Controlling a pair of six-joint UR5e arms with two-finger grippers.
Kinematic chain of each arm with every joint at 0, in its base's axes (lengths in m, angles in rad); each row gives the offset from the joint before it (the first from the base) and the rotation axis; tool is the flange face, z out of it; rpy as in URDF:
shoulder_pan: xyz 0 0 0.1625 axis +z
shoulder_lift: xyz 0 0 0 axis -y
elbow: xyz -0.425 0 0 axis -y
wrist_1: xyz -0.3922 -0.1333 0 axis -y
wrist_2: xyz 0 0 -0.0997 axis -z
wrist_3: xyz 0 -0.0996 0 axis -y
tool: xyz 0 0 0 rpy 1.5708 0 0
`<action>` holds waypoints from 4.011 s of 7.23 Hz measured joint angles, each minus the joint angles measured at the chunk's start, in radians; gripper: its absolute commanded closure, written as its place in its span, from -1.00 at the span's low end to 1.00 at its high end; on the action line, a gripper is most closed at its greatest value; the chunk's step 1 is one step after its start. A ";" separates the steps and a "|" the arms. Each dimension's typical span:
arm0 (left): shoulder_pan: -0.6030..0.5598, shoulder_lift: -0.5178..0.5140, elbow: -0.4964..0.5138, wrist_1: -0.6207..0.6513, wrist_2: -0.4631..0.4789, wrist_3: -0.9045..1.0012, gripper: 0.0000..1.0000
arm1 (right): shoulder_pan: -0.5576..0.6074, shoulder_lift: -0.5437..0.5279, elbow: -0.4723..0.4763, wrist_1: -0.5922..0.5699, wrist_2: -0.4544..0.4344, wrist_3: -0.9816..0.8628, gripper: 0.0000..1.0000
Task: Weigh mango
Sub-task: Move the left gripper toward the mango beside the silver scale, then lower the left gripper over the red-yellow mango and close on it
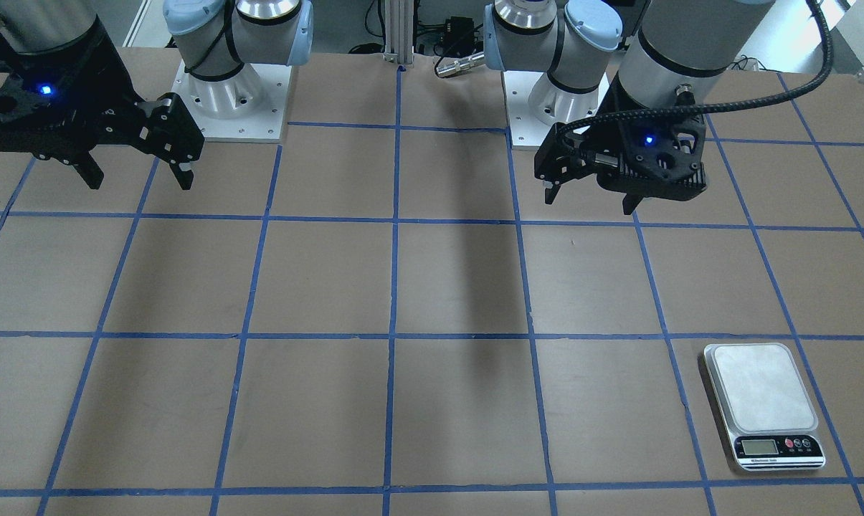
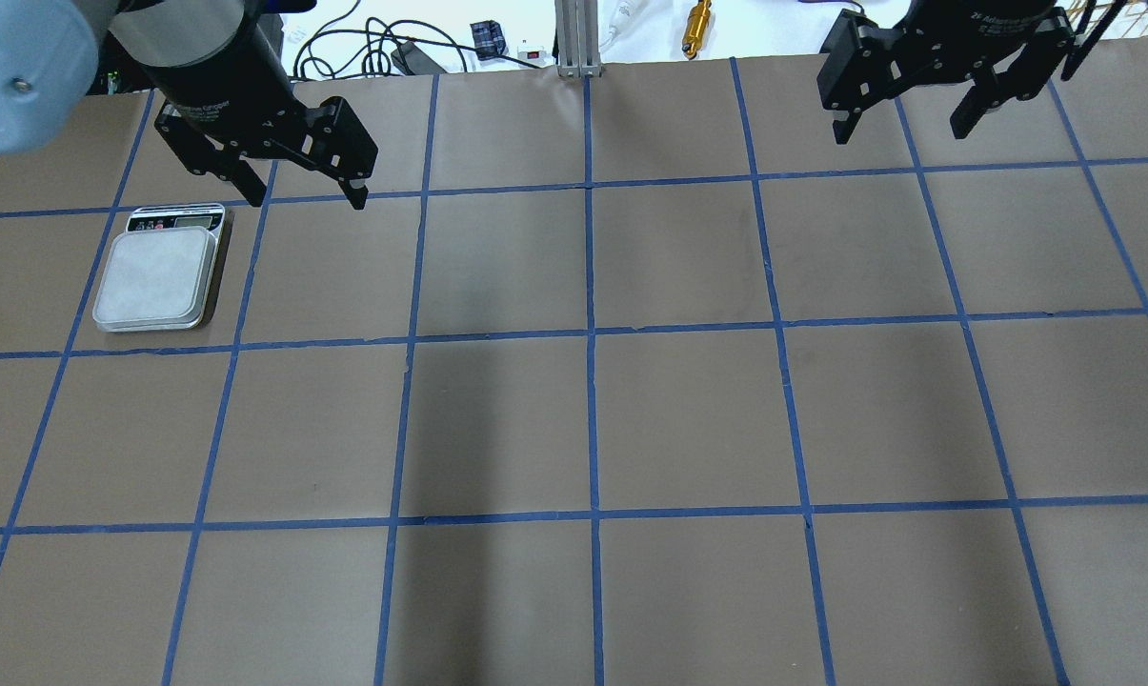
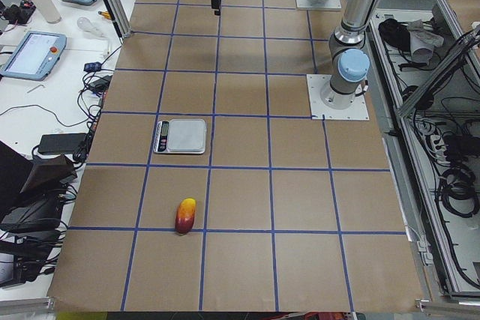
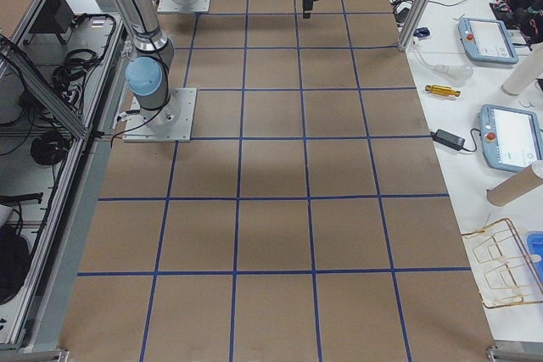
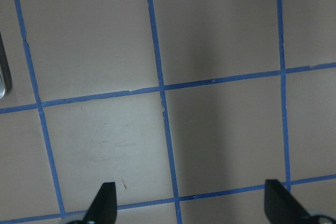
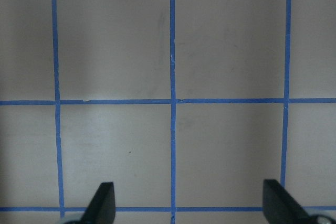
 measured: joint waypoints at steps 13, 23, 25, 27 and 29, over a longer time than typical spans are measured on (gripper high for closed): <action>0.301 0.071 0.011 -0.048 0.144 0.728 -1.00 | 0.000 0.001 0.000 0.000 0.000 0.000 -1.00; 0.865 -0.278 0.181 0.190 0.052 1.741 -1.00 | 0.000 0.001 0.000 0.000 0.000 0.000 -1.00; 0.887 -0.437 0.306 0.199 0.040 1.823 -1.00 | 0.000 0.000 0.000 0.000 0.000 0.000 -1.00; 0.903 -0.558 0.386 0.223 0.022 1.916 -1.00 | 0.000 0.001 0.000 0.000 0.000 0.000 -1.00; 0.914 -0.661 0.425 0.286 0.017 2.000 -1.00 | 0.000 0.001 0.000 0.000 0.000 0.000 -1.00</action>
